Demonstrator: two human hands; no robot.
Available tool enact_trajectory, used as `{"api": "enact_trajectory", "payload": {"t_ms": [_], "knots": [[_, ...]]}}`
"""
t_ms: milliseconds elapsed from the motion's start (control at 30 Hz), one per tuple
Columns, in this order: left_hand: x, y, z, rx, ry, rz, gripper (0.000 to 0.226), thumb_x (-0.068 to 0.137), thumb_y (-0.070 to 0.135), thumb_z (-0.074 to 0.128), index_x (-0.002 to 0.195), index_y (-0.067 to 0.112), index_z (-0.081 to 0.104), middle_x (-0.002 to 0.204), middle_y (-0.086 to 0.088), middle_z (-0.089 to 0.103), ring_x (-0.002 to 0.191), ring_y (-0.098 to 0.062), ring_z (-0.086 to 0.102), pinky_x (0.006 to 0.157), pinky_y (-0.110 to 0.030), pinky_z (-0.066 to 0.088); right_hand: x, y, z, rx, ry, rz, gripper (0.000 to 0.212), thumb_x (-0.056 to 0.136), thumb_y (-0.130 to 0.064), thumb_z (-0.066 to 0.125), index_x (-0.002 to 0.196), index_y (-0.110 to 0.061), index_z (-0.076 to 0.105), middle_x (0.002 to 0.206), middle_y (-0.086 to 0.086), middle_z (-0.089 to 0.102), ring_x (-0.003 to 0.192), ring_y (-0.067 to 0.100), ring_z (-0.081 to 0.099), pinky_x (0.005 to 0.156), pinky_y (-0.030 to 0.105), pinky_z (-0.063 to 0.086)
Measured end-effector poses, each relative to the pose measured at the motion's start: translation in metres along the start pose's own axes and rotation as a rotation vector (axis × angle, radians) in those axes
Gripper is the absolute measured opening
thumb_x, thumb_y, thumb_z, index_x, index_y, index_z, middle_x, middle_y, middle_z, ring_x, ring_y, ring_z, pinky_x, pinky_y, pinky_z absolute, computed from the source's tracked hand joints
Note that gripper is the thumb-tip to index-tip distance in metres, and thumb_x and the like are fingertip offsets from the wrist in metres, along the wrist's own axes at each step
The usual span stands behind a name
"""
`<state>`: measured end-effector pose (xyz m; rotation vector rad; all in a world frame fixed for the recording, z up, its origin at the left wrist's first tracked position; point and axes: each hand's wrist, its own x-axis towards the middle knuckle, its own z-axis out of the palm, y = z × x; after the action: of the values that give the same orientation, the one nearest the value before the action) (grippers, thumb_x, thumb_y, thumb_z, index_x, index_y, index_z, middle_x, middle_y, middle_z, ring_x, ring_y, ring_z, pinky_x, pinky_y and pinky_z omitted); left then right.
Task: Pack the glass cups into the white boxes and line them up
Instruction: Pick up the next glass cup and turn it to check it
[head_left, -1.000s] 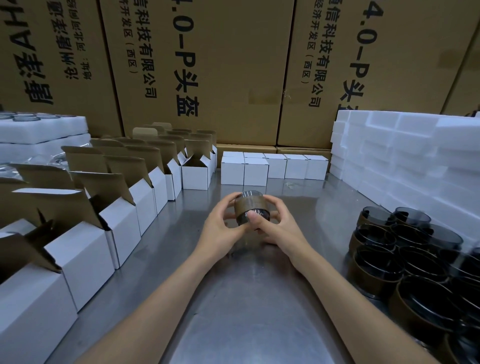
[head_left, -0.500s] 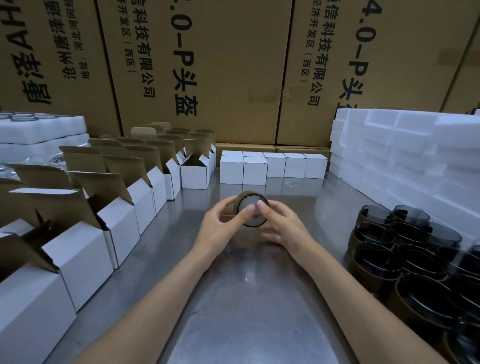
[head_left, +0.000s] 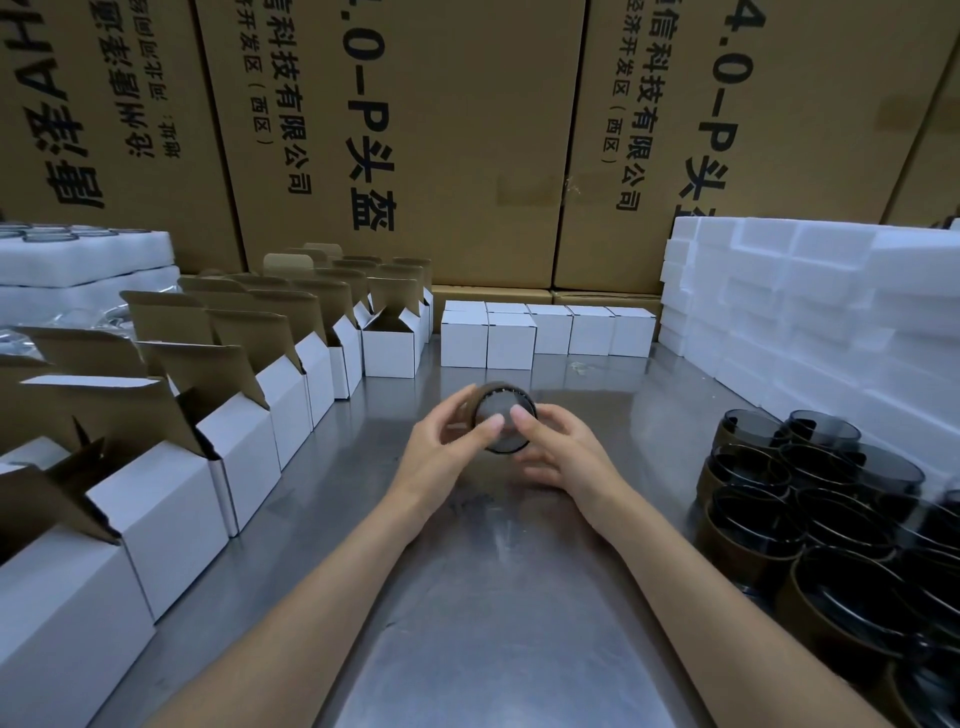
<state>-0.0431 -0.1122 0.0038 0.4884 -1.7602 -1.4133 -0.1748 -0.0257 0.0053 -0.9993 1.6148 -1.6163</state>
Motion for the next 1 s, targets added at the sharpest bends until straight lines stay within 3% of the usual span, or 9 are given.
{"api": "enact_trajectory", "payload": {"t_ms": [100,200,367,433,533,633,733,867,1000], "knots": [[0.001,-0.003,0.0,0.084,-0.012,0.056,0.056,0.08,0.009,0.074,0.132,0.017,0.053,0.122,0.004,0.062,0.112,-0.003,0.057,0.094,-0.017,0.047,0.001,-0.001,-0.013,0.085,-0.107,0.016,0.04,0.082,-0.028,0.07,0.119,-0.029,0.058,0.113,-0.002,0.07,0.102,0.013,0.067,0.077,0.027,0.051],[0.002,-0.007,0.0,0.2,-0.008,0.117,0.06,0.074,0.007,0.079,0.126,0.023,0.054,0.123,0.008,0.06,0.115,-0.004,0.054,0.093,-0.014,0.043,0.003,0.0,-0.019,0.124,-0.205,0.032,0.05,0.086,0.0,0.062,0.126,-0.03,0.053,0.112,0.0,0.07,0.101,0.013,0.066,0.082,0.028,0.05],[0.003,-0.013,0.003,0.407,-0.01,0.227,0.06,0.075,0.007,0.076,0.122,0.032,0.047,0.124,0.016,0.054,0.119,-0.003,0.049,0.094,-0.007,0.037,0.005,0.002,-0.019,0.185,-0.203,0.035,0.066,0.08,0.021,0.053,0.123,-0.028,0.049,0.109,0.013,0.068,0.099,0.022,0.067,0.087,0.031,0.055],[0.003,-0.014,0.004,0.505,-0.004,0.297,0.064,0.075,0.009,0.075,0.129,0.028,0.047,0.131,0.012,0.049,0.124,-0.006,0.045,0.101,-0.017,0.036,0.004,0.004,-0.015,0.176,-0.164,-0.004,0.067,0.075,0.021,0.059,0.119,-0.03,0.05,0.115,0.015,0.065,0.102,0.026,0.066,0.092,0.037,0.053],[0.003,-0.016,0.005,0.65,-0.026,0.374,0.069,0.077,0.01,0.074,0.137,0.026,0.044,0.132,0.009,0.048,0.123,-0.011,0.043,0.1,-0.017,0.031,0.004,0.004,-0.009,0.055,-0.132,-0.078,0.071,0.068,0.015,0.071,0.112,-0.037,0.053,0.118,0.013,0.061,0.104,0.027,0.065,0.095,0.043,0.051],[0.004,-0.017,0.004,0.565,0.005,0.333,0.064,0.076,0.013,0.077,0.131,0.024,0.048,0.122,0.013,0.053,0.117,-0.008,0.05,0.094,-0.011,0.037,0.004,0.002,-0.01,0.06,-0.142,-0.091,0.075,0.064,0.007,0.07,0.119,-0.041,0.052,0.121,0.01,0.059,0.106,0.025,0.064,0.096,0.043,0.05],[0.004,-0.016,0.003,0.435,0.019,0.259,0.059,0.075,0.014,0.079,0.124,0.024,0.047,0.121,0.012,0.056,0.117,-0.006,0.053,0.092,-0.022,0.046,0.006,0.002,-0.017,0.212,-0.243,-0.006,0.082,0.068,0.0,0.073,0.132,-0.041,0.042,0.118,0.005,0.064,0.108,0.019,0.065,0.094,0.033,0.049],[0.003,-0.017,0.004,0.448,-0.038,0.237,0.06,0.075,0.019,0.079,0.123,0.026,0.043,0.124,0.011,0.057,0.122,-0.004,0.051,0.095,-0.023,0.044,0.004,-0.003,-0.019,0.284,-0.309,0.055,0.068,0.069,-0.017,0.077,0.13,-0.03,0.049,0.108,0.008,0.07,0.102,0.023,0.067,0.083,0.027,0.054],[0.0,-0.016,0.008,0.545,-0.063,0.337,0.07,0.074,0.028,0.08,0.132,0.028,0.041,0.127,0.016,0.05,0.12,-0.003,0.048,0.098,-0.018,0.038,0.003,-0.002,-0.013,0.272,-0.197,0.011,0.053,0.073,-0.006,0.075,0.122,-0.016,0.056,0.108,0.009,0.067,0.093,0.021,0.069,0.071,0.025,0.054]]}}
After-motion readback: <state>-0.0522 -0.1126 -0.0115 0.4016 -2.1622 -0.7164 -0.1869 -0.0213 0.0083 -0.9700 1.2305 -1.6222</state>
